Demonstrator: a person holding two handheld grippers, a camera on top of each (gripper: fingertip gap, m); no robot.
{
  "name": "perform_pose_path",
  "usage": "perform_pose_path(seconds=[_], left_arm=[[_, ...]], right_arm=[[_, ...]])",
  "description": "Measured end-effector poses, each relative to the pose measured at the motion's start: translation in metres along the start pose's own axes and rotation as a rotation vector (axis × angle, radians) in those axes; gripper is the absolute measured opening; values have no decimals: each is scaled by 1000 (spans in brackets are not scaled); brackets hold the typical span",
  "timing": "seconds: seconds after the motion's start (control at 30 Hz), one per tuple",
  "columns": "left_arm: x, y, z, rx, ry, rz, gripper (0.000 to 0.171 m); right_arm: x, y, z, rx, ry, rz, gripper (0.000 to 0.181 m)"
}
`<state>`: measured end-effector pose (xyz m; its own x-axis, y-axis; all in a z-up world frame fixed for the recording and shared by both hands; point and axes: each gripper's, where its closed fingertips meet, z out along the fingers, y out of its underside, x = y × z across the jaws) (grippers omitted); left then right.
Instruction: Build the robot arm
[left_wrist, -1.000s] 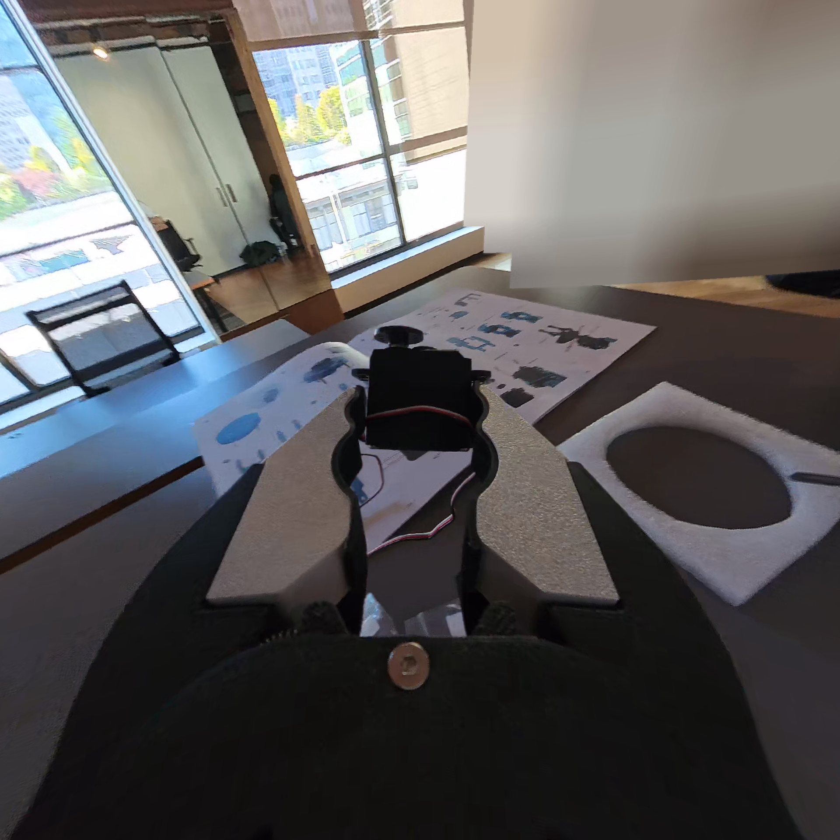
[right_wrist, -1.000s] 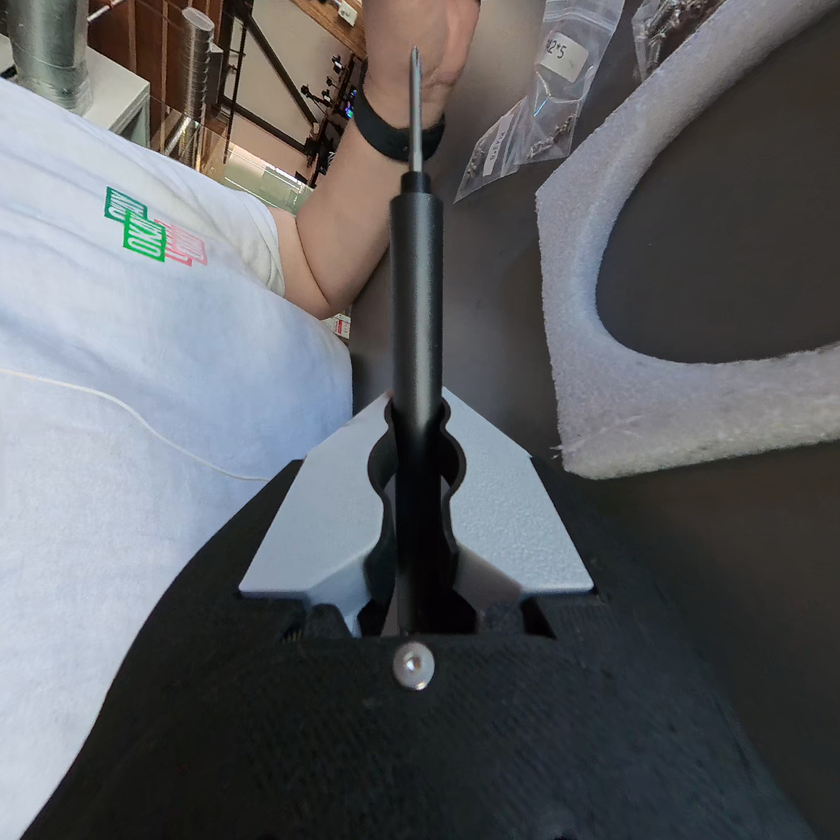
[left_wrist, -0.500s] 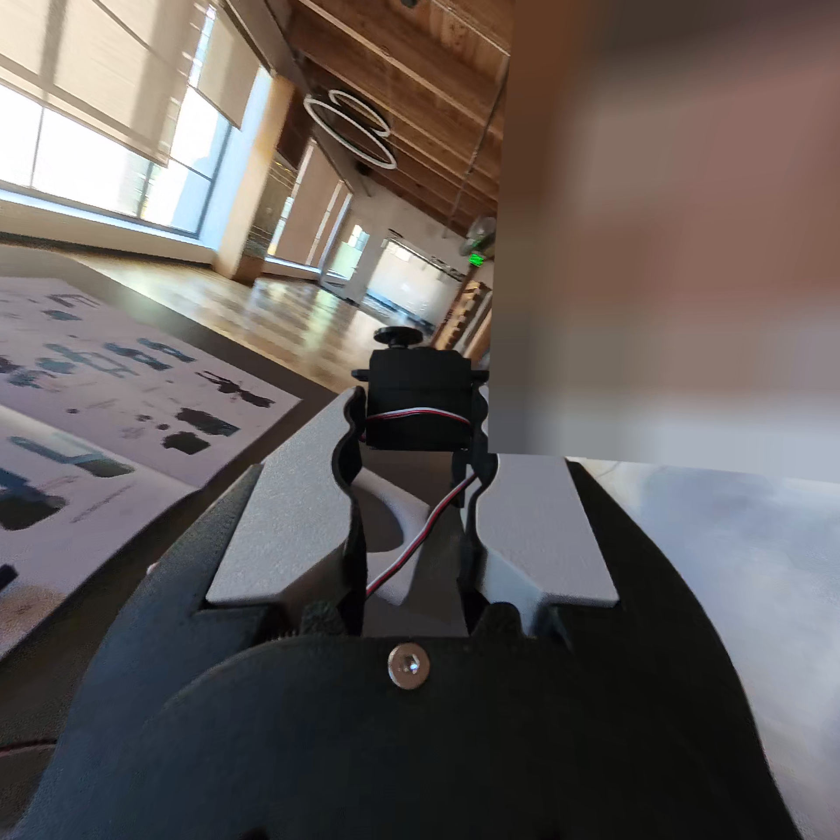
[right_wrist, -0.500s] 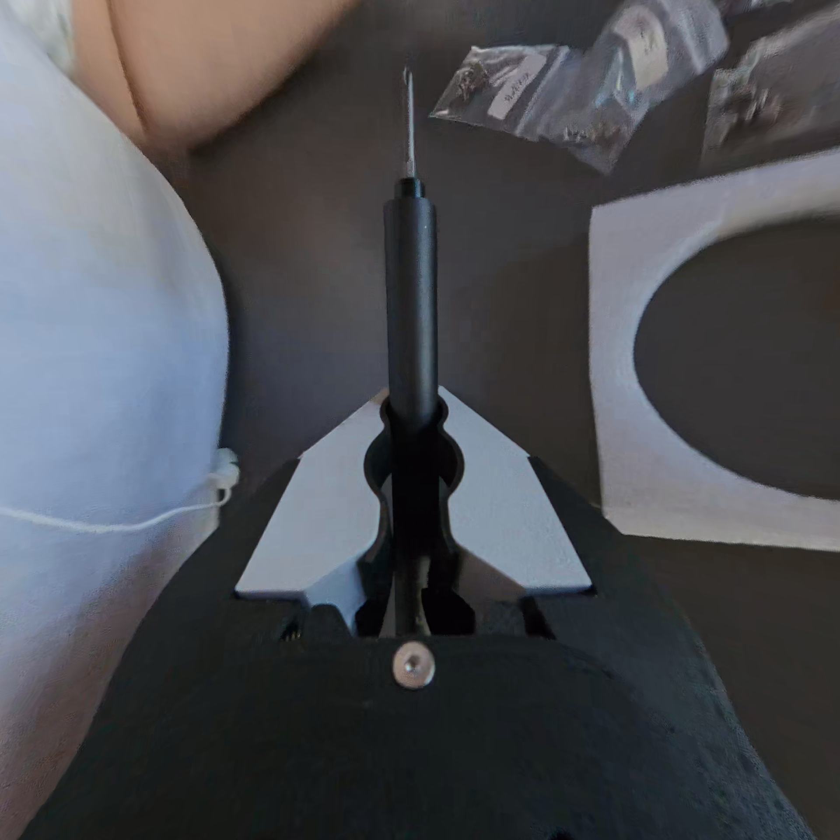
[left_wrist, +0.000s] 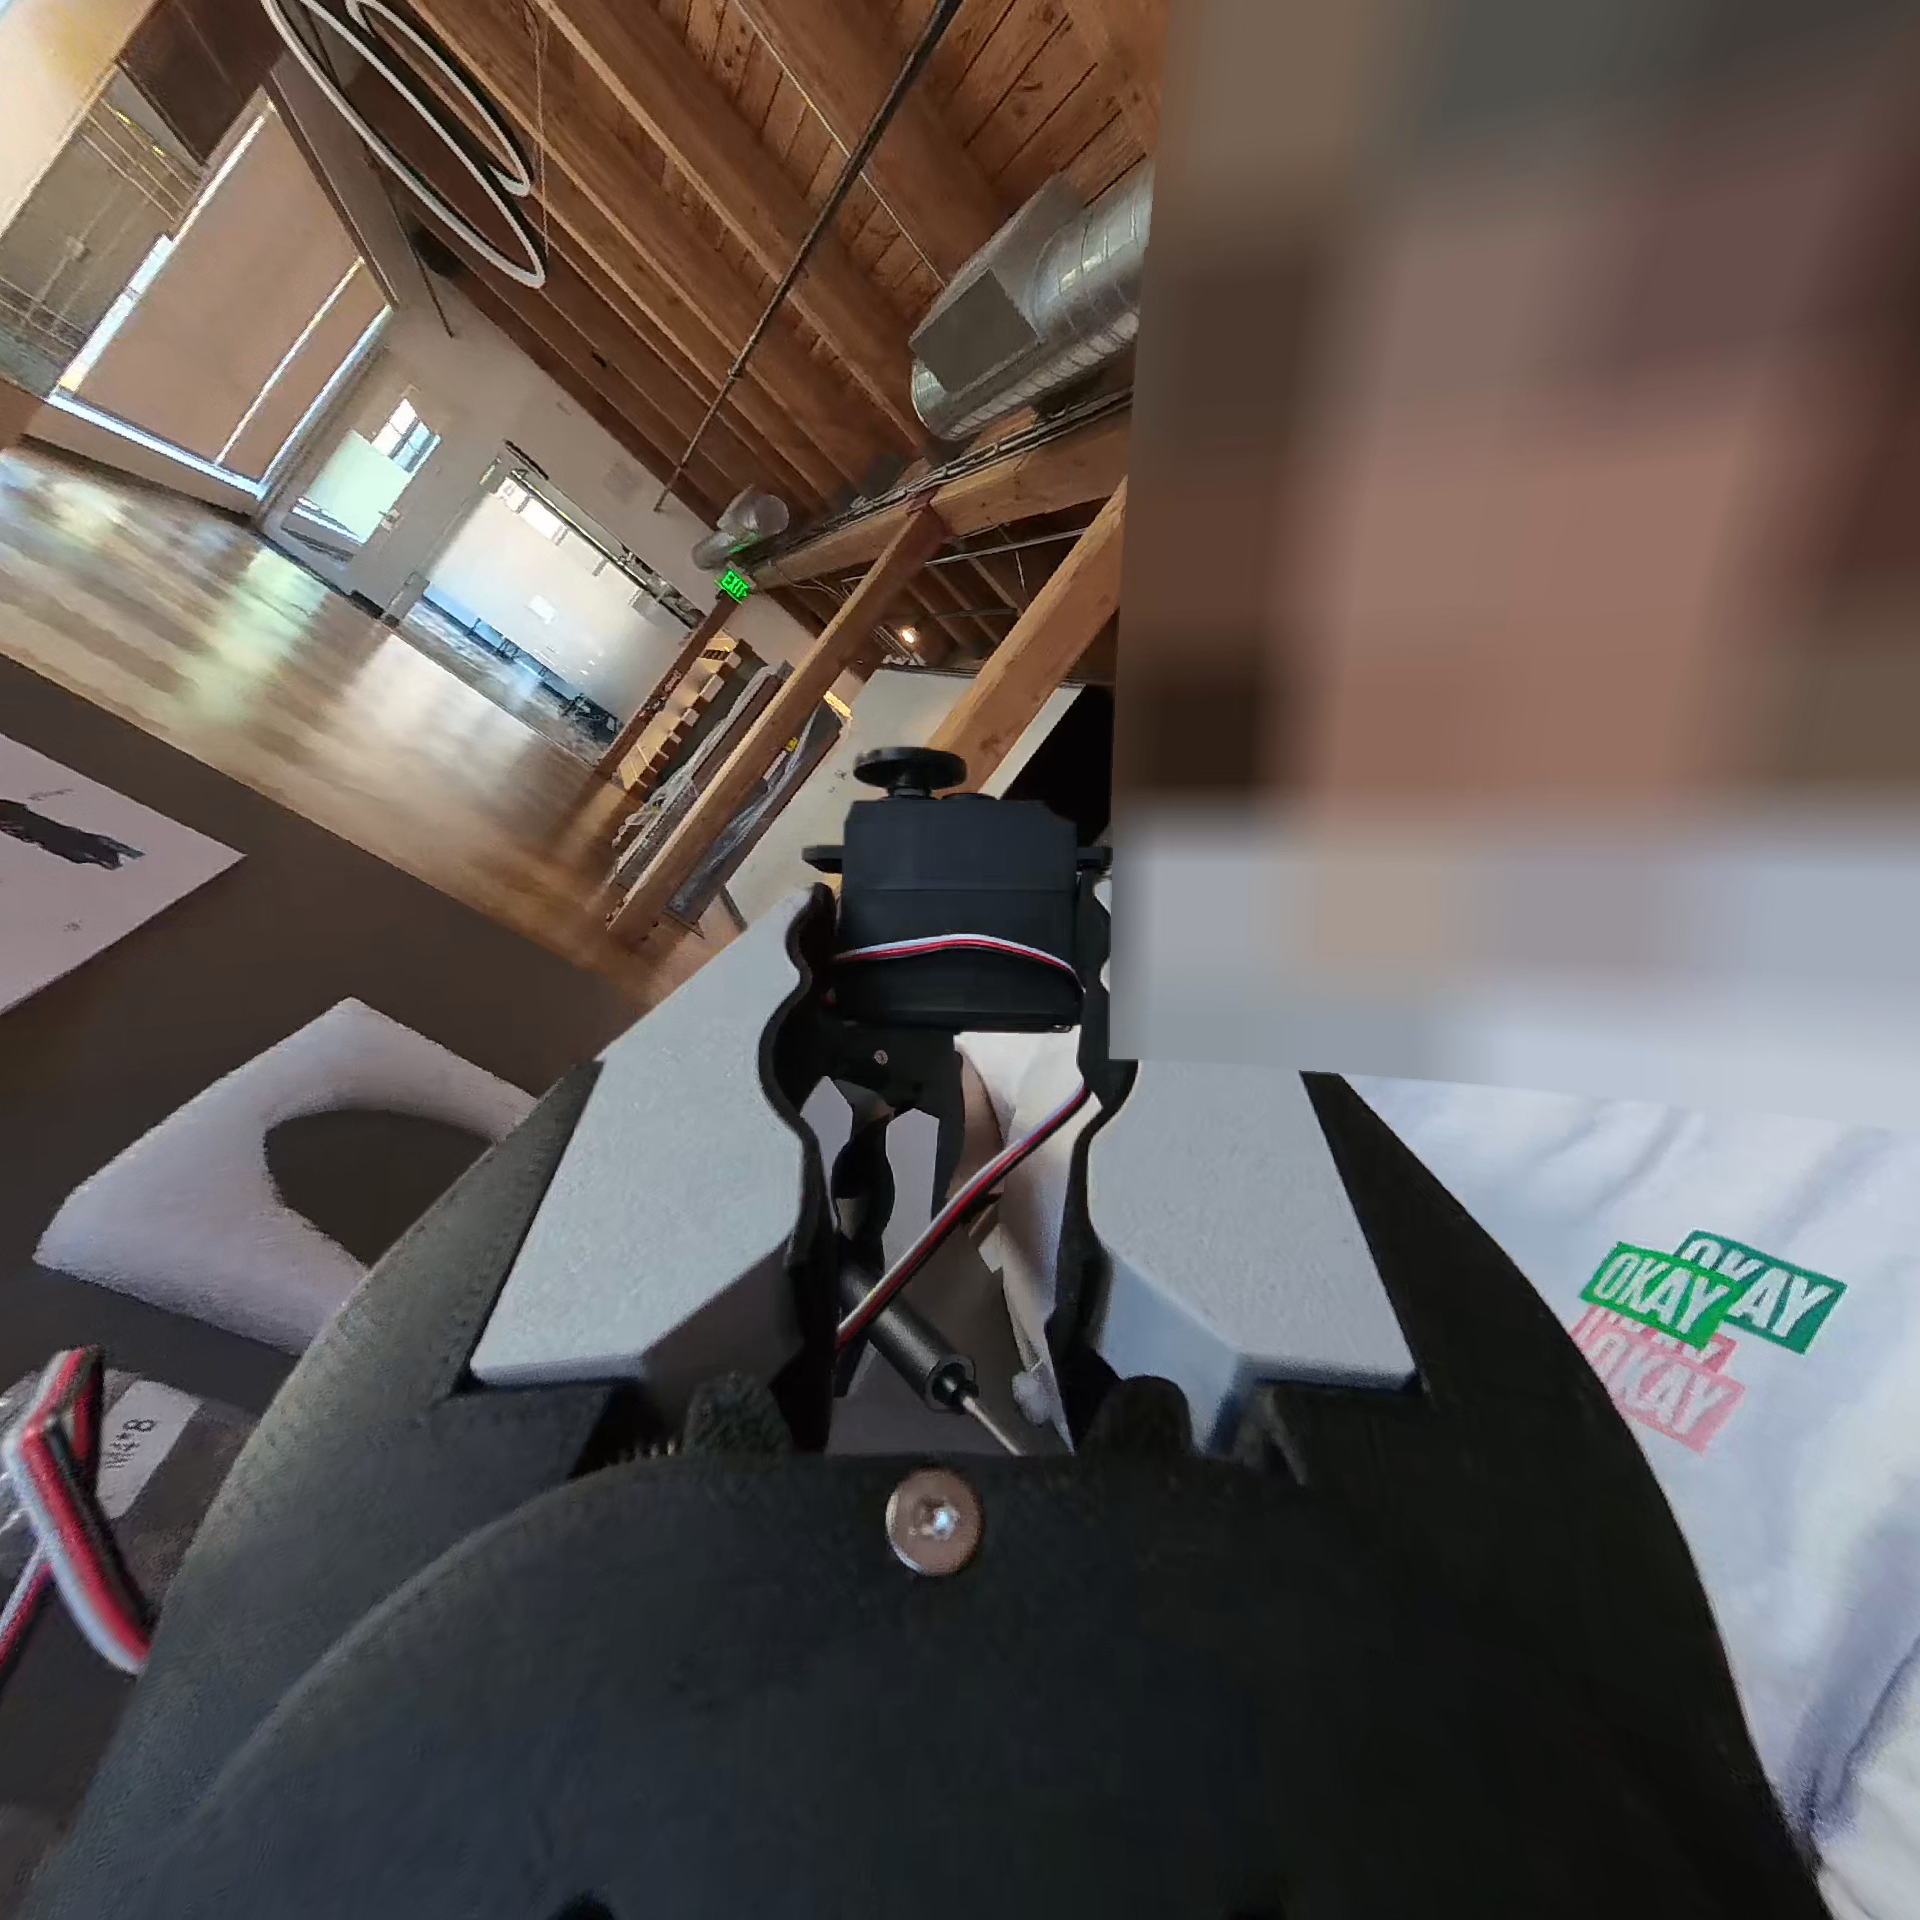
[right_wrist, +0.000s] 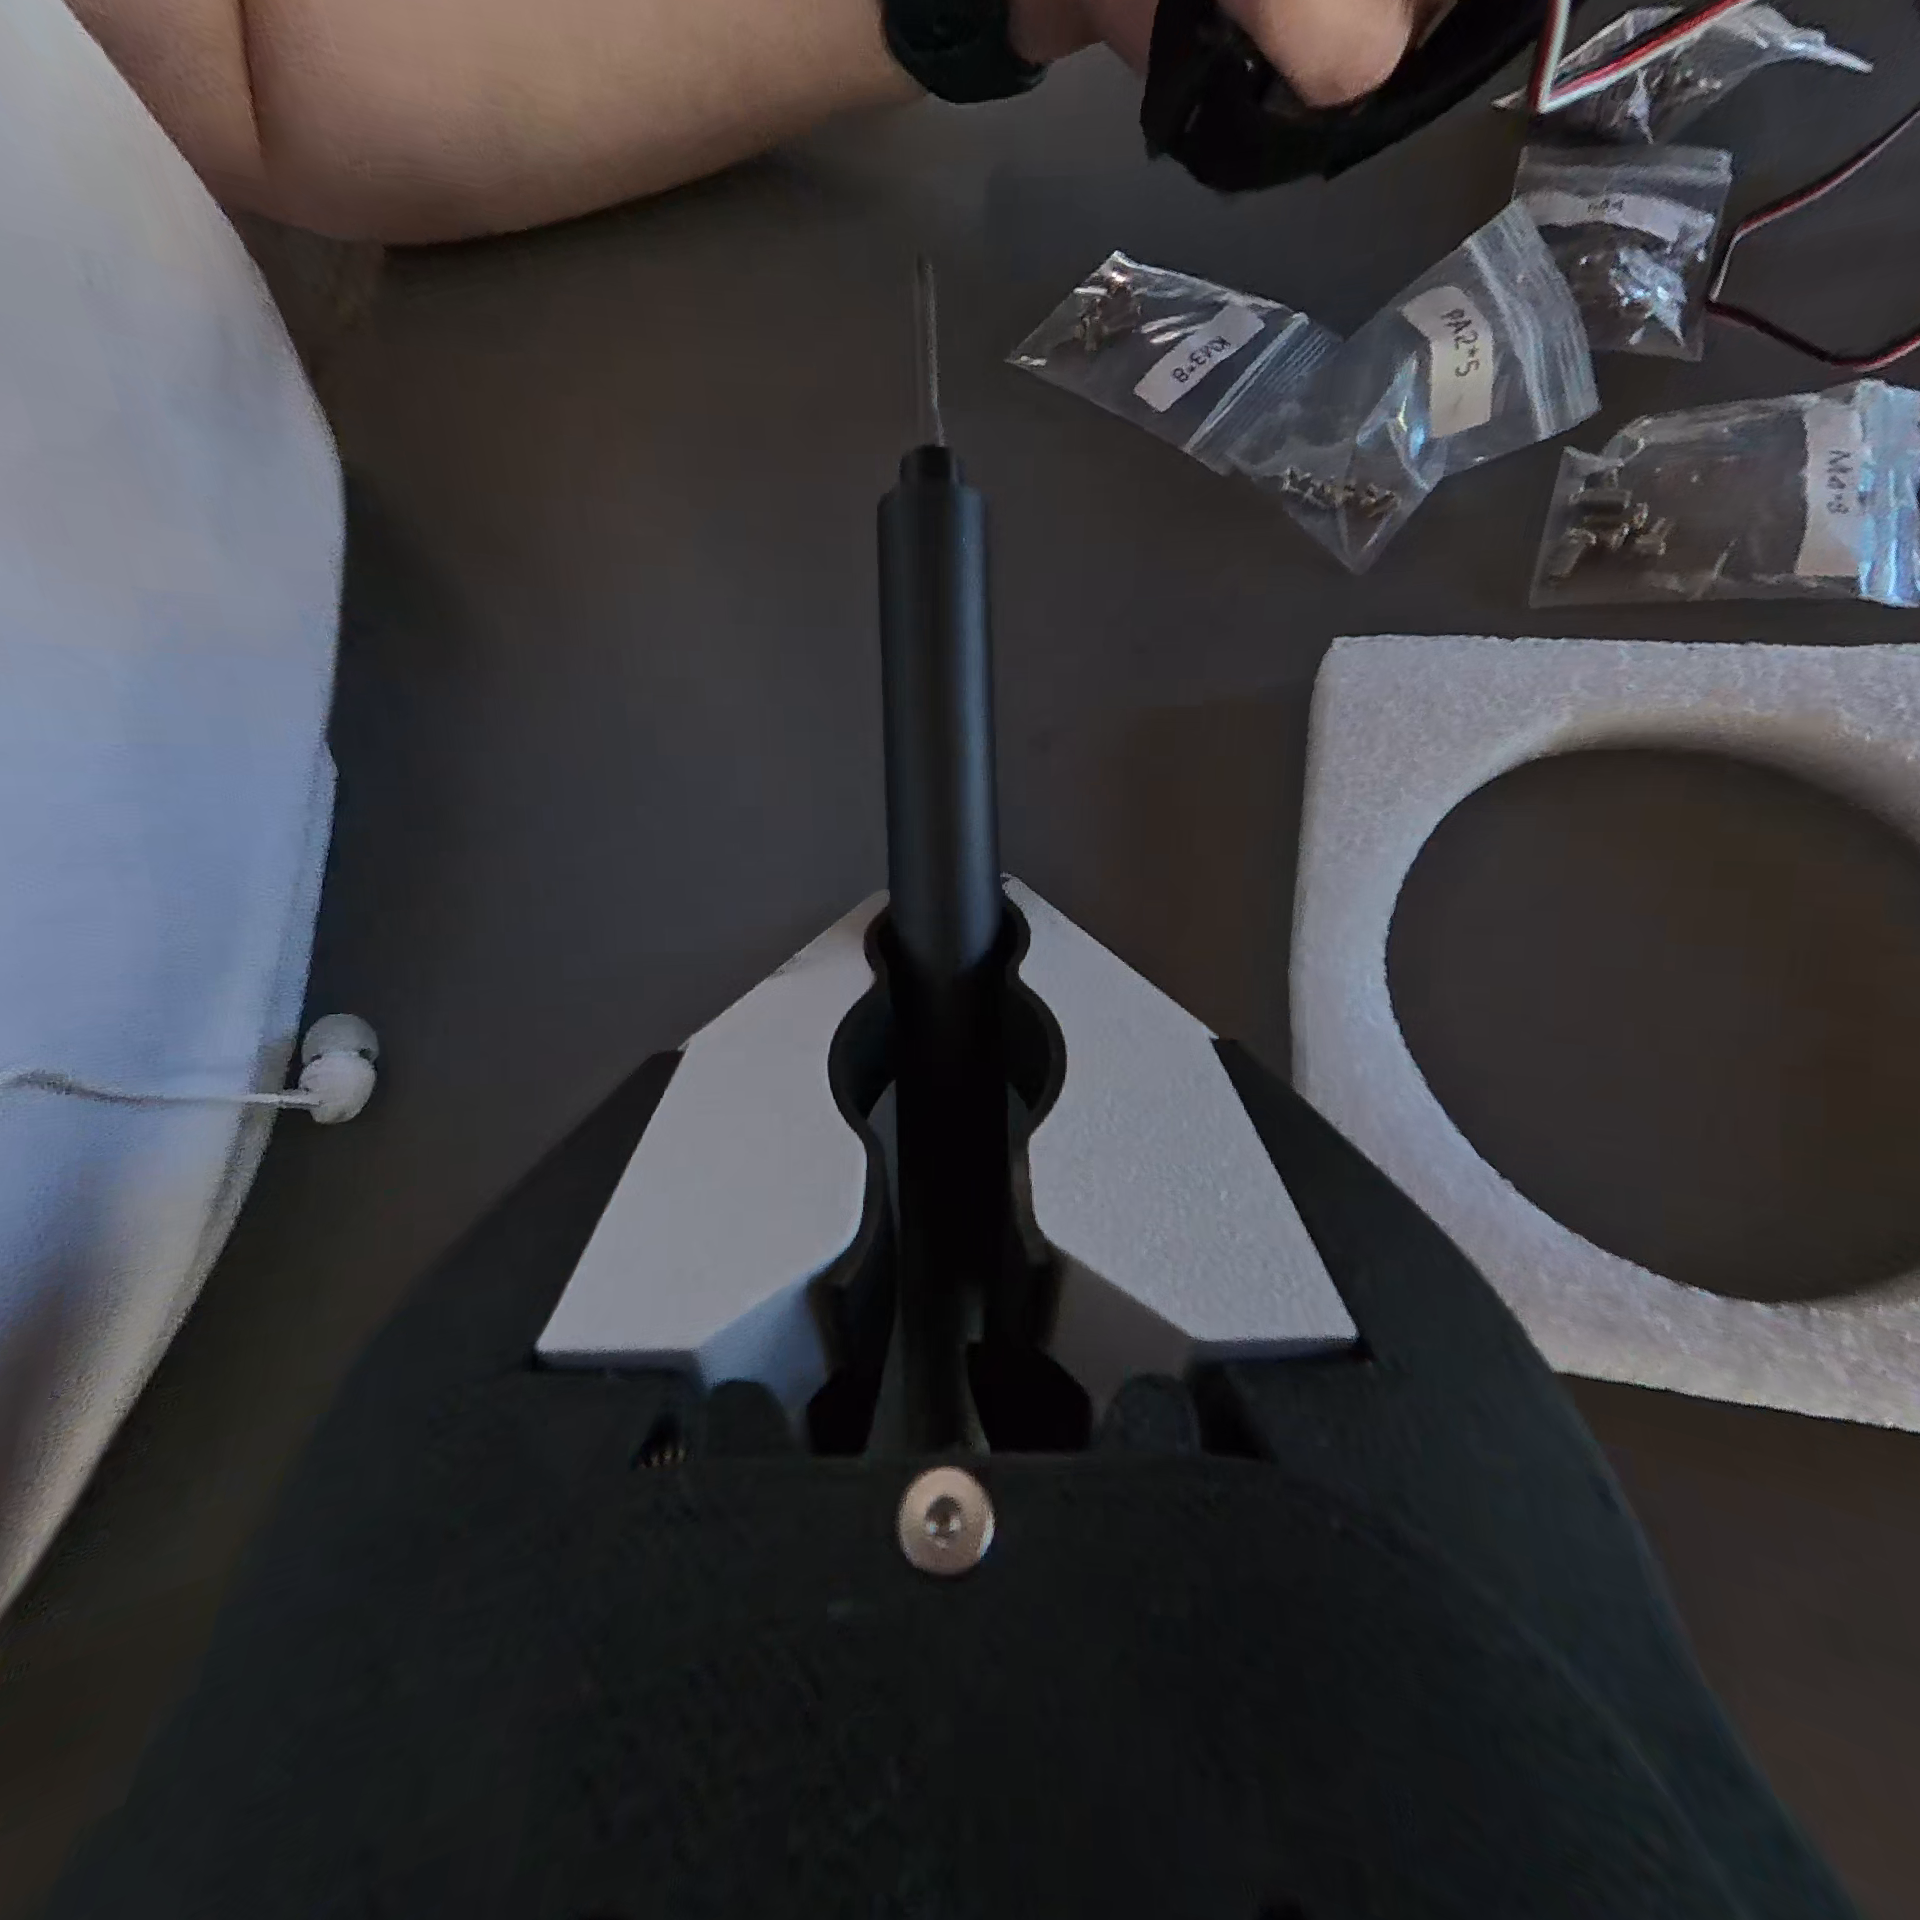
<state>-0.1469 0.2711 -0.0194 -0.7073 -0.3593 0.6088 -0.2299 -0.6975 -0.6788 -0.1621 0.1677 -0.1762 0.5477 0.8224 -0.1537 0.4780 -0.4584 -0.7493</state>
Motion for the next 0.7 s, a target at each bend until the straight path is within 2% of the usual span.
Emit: perform_pose_path(seconds=[0.17, 0.27, 0.33, 0.4, 0.47, 0.53, 0.7], left_arm=[[-1, 3, 2, 2, 28, -47, 45], [-1, 5, 3, -8, 35, -64, 45], [-1, 7, 5, -22, 28, -65, 45], [1, 9, 8, -29, 43, -88, 45], [9, 12, 14, -39, 96, -129, 45], [18, 19, 21, -69, 162, -187, 45], [30, 46, 40, -185, 258, -307, 45]], right_arm=[[8, -4, -1, 31, 44, -33, 22], [8, -15, -7, 108, 46, -62, 26], [13, -31, -18, 208, 66, -62, 26], [26, -59, -39, 386, 116, -27, 30], [31, -85, -65, 585, 78, 43, 43], [36, -102, -82, 696, 7, 63, 65], [33, -130, -90, 775, -208, -48, 64]])
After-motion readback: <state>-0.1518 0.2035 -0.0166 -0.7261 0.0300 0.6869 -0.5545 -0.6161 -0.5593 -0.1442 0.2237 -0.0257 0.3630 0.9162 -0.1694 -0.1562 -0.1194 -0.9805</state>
